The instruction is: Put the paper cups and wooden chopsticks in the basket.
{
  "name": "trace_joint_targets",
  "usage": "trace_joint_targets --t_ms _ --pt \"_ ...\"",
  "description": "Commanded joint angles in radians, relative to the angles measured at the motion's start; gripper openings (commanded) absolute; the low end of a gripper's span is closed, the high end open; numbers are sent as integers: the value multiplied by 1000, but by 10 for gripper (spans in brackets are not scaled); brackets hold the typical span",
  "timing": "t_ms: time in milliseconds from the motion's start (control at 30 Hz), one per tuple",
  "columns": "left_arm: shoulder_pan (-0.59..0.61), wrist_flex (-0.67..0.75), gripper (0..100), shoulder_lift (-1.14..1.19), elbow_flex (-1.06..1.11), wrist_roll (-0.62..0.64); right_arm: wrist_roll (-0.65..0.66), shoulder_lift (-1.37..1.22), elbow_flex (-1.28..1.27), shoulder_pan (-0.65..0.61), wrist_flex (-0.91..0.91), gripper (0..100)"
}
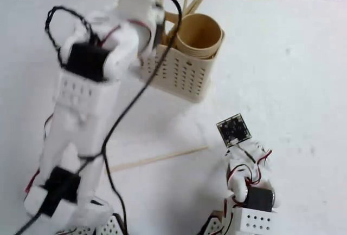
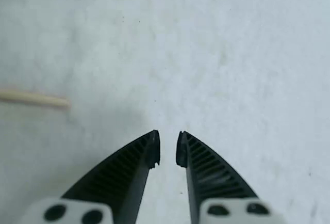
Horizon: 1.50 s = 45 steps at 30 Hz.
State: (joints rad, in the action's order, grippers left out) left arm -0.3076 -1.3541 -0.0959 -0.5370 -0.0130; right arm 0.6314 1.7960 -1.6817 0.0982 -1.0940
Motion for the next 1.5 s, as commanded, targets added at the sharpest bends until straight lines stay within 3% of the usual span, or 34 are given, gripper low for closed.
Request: trace_joint_targets --t_ms 0,100,233,367,600,933,1167,1467 --pt "-108 -298 27 -110 -35 -69 6 10 -9 1 8 70" --pt "-176 -420 27 -111 -9 -178 6 10 -9 1 8 70" --pt "-182 -376 28 -108 249 -334 6 10 -9 1 8 70" --pt "-180 -173 28 -110 666 -448 6 10 -9 1 8 70" --pt "-209 328 142 -108 1197 -466 6 10 -9 1 8 70" --pt "-248 381 146 124 1158 -528 6 10 -9 1 8 70" --pt "-239 292 142 295 999 -523 6 10 -9 1 8 70" --pt "-223 275 111 38 1080 -525 6 10 -9 1 8 70"
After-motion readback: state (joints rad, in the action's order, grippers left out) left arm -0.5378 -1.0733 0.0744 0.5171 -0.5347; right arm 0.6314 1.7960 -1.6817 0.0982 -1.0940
